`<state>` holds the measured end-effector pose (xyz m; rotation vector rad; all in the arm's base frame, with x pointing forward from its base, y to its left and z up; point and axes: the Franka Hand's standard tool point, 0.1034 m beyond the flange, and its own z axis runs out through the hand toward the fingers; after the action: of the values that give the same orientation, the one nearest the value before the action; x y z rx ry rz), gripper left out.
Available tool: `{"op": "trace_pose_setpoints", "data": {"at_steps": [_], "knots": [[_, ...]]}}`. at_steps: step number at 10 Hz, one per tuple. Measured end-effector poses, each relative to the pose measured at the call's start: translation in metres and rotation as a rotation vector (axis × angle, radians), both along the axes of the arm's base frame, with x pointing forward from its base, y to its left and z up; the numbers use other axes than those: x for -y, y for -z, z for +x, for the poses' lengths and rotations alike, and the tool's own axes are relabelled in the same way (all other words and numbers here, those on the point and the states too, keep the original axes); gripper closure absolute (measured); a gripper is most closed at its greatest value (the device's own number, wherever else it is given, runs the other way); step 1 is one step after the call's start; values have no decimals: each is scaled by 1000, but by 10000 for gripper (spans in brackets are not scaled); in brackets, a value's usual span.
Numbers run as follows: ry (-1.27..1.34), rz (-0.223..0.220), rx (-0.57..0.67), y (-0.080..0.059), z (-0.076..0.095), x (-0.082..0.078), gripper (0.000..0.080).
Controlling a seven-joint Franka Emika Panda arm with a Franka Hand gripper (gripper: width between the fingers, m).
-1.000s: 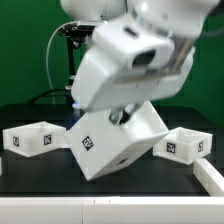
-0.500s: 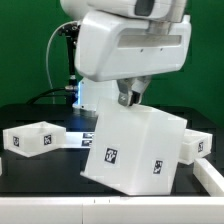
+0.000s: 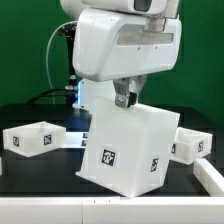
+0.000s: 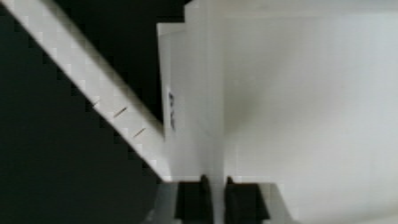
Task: Assemble drawer
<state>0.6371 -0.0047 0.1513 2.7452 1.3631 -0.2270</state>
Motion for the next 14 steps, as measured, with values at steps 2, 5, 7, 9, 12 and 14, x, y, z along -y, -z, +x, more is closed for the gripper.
{"op": "trace_pose_setpoints", "data": {"at_steps": [2, 5, 7, 9, 12, 14], "knots": [[-43, 11, 7, -1, 3, -12, 768], [136, 1, 77, 6, -23, 1, 768], [95, 6, 84, 8, -26, 4, 768], [72, 17, 105, 16, -31, -5, 768], [51, 25, 92, 22, -36, -20, 768], [4, 36, 85, 25, -35, -29, 768]]}}
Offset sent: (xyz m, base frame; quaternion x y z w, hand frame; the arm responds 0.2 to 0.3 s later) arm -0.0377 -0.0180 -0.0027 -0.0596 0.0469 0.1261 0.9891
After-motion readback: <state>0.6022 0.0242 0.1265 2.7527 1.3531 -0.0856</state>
